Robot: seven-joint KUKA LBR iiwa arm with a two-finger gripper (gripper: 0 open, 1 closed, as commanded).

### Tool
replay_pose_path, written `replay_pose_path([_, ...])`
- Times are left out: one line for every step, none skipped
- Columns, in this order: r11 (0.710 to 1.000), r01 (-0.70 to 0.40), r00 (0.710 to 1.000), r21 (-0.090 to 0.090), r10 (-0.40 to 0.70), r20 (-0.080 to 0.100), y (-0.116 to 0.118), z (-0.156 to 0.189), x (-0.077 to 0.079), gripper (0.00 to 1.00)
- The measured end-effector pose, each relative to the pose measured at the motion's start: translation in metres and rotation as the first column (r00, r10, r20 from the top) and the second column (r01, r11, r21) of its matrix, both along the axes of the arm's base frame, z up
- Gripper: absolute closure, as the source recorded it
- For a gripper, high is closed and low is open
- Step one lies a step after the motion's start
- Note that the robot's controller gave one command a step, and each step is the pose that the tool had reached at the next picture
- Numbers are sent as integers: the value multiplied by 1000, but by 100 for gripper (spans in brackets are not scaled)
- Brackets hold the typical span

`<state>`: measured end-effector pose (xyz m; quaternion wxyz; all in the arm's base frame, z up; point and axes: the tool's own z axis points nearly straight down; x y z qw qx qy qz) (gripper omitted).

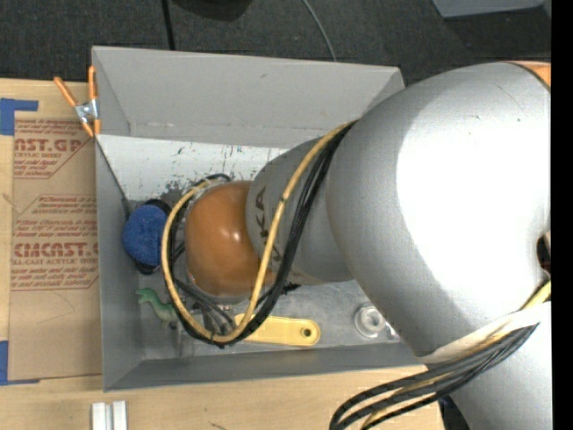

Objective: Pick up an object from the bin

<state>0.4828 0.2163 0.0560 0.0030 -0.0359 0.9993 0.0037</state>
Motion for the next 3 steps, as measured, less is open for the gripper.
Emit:
replay_pose_path([1000, 6, 1000, 0, -6, 0, 0, 1, 0, 100])
replay_pose_path([1000, 8, 1000, 0, -8, -1, 0, 4, 0, 100])
replay_pose_path([1000, 6, 1000, -2, -6, -5, 0, 12, -2, 100])
